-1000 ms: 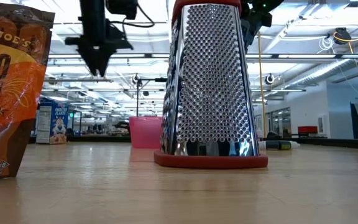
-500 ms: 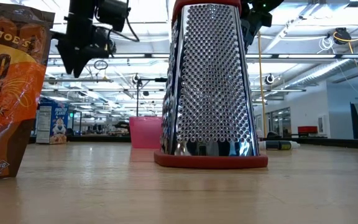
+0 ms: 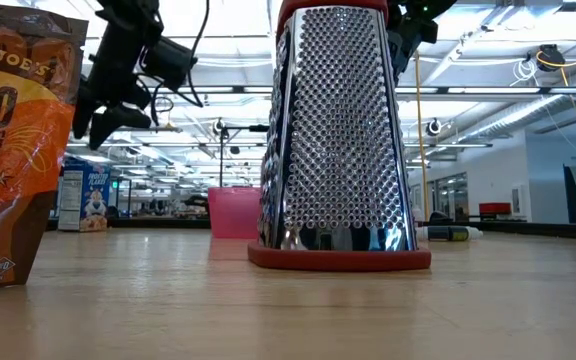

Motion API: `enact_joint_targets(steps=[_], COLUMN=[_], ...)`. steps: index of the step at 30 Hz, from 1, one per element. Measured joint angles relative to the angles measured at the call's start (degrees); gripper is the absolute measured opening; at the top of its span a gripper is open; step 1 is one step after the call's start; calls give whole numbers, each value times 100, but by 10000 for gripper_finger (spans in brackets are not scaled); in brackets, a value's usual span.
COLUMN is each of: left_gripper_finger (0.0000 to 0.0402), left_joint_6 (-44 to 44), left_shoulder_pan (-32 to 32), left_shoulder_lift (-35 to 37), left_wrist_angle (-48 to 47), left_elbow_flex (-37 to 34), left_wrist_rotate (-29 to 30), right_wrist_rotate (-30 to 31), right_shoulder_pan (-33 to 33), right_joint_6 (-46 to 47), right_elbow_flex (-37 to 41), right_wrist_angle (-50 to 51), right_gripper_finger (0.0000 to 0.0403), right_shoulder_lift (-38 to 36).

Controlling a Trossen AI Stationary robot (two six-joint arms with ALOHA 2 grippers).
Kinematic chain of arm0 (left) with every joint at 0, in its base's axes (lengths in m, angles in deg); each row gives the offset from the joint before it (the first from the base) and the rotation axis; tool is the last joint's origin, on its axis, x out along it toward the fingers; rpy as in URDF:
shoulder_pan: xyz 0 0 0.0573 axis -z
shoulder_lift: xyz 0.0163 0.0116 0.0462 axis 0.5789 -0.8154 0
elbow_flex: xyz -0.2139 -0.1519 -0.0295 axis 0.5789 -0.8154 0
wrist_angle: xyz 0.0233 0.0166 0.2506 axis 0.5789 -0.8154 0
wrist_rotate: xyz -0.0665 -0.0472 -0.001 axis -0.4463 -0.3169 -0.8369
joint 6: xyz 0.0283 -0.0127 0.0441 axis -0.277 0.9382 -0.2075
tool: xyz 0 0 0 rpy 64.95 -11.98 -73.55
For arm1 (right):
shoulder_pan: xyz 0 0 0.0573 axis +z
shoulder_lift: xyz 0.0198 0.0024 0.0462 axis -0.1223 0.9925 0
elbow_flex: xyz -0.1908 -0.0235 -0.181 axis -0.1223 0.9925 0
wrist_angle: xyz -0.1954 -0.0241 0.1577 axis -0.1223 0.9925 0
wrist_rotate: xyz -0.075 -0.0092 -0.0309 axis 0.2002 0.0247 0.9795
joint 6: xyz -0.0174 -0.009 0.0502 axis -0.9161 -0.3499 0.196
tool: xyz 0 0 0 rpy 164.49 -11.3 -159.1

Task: Pick & Place Kitchen Items
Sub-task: Put the blue cereal box into the pink bin

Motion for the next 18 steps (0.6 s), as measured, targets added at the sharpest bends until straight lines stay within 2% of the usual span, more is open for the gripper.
enact_joint_targets(steps=[5, 9, 13, 18], left_gripper_finger=[242, 267, 279, 275], left_joint_6=[-30, -176, -279, -311], left_shoulder_pan=[-95, -175, -318, -586], left_shoulder_lift=[0, 0, 0, 0], left_wrist_angle=[161, 346, 479, 478], left_elbow_flex=[-4, -4, -4, -4], left_wrist_rotate=[-3, -158, -283, -279], right_wrist_rotate=[-1, 0, -2, -2], right_shoulder_pan=[0, 1, 0, 1], right_joint_6=[0, 0, 0, 0], right_elbow_flex=[0, 0, 0, 0], right_wrist_angle=[0, 0, 0, 22], right_gripper_finger=[114, 114, 114, 114], right_shoulder_lift=[1, 0, -1, 0])
